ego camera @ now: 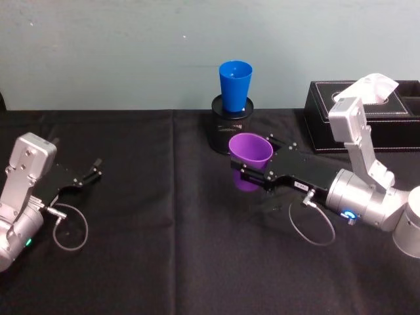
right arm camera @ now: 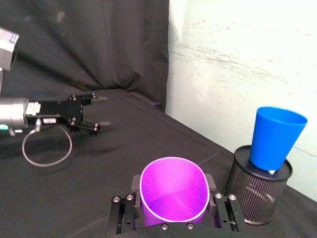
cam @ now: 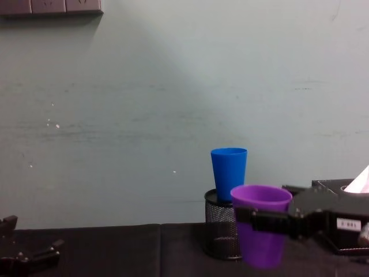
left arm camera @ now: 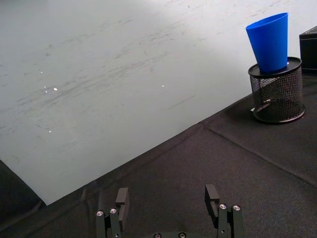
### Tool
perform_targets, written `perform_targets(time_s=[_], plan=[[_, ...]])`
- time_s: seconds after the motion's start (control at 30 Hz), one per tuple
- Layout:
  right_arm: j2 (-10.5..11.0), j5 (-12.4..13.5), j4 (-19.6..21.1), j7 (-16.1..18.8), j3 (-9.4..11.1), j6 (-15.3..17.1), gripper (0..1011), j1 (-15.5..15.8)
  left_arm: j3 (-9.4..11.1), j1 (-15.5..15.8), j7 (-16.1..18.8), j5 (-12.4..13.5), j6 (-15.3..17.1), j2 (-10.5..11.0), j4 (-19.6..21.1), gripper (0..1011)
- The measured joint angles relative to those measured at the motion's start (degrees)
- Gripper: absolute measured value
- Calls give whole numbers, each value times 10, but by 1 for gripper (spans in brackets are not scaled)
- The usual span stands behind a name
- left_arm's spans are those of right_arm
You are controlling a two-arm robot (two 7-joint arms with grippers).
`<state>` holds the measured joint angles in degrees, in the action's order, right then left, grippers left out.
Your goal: Pick up one cup with a gripper and tap it against the other cup.
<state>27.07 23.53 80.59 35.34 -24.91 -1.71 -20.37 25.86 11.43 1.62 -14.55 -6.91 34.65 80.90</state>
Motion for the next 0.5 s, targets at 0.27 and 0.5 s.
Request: perform_targets(time_s=[0.27, 0.5], plan=[[9, 18, 17, 0, -3, 33, 726, -19, 0, 0, 0, 0, 0, 0, 0, 1000], [15, 34, 23, 0, -7, 51, 726, -33, 0, 0, 0, 0, 0, 0, 0, 1000]])
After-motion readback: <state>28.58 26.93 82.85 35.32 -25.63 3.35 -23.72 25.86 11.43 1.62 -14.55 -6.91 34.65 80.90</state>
